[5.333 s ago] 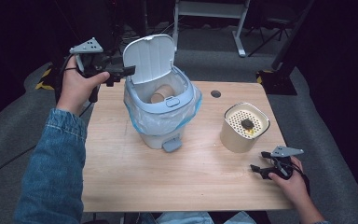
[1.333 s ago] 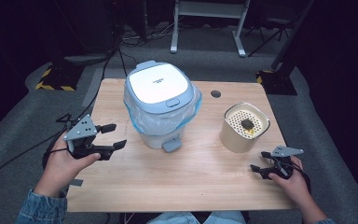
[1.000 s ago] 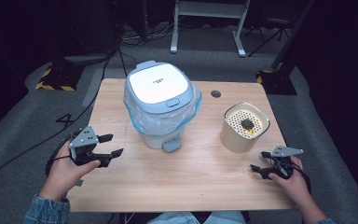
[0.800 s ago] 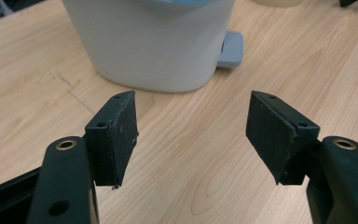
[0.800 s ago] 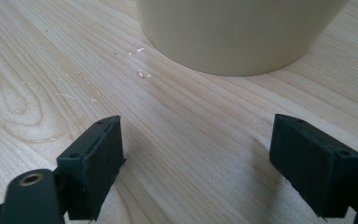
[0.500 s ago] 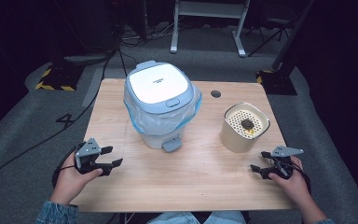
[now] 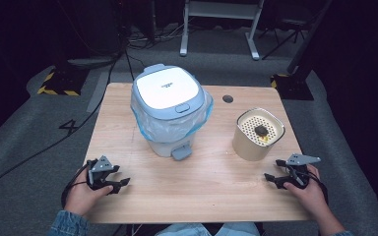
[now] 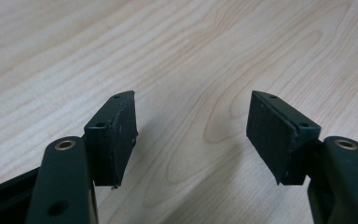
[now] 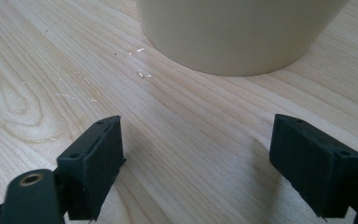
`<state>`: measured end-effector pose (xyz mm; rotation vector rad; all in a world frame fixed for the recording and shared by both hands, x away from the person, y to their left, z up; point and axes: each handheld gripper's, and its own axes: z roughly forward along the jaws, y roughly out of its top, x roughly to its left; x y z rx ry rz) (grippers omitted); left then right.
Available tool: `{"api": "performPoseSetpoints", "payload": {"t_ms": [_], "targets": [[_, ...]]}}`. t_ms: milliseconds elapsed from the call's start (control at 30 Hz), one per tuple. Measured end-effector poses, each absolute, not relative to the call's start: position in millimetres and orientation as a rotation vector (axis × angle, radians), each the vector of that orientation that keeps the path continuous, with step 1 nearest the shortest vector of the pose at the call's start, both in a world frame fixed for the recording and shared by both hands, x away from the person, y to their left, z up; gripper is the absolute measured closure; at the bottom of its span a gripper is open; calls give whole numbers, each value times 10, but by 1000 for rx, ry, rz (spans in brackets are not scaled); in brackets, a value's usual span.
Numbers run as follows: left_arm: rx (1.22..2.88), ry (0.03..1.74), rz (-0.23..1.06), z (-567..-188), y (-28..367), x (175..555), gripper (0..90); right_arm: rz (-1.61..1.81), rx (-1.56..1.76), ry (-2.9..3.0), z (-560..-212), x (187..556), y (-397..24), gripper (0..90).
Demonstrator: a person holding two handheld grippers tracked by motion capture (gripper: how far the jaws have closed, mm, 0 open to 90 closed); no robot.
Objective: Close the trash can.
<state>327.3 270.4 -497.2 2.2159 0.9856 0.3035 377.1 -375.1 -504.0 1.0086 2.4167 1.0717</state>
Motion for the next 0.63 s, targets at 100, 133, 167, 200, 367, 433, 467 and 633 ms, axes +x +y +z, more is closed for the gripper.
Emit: {"api": "performPoseSetpoints", "payload": {"t_ms": [100,133,167,200,367,433,467,633], "targets": [[2210,986,326,-4995,2687,3278,297,1071,1009,2417,-5040,3771,-3751,177],[2215,985,338,-5001,2689,3285,284,1070,1008,2417,-5040,3771,-3752,177],[2214,978,375,-5030,2691,3299,244,1072,1009,2417,-5040,3771,-3751,177],[2209,978,396,-5046,2697,3315,154,1070,1008,2417,-5040,3771,-3752,177],[2208,985,363,-5051,2708,3355,118,1072,1008,2417,-5040,3770,-3751,177],[2211,980,361,-5051,2710,3362,113,1070,1008,2416,-5040,3771,-3752,177],[2212,979,361,-5051,2710,3362,113,1072,1009,2416,-5040,3770,-3751,177],[2218,971,361,-5050,2713,3365,109,1070,1008,2417,-5040,3771,-3752,177]]}}
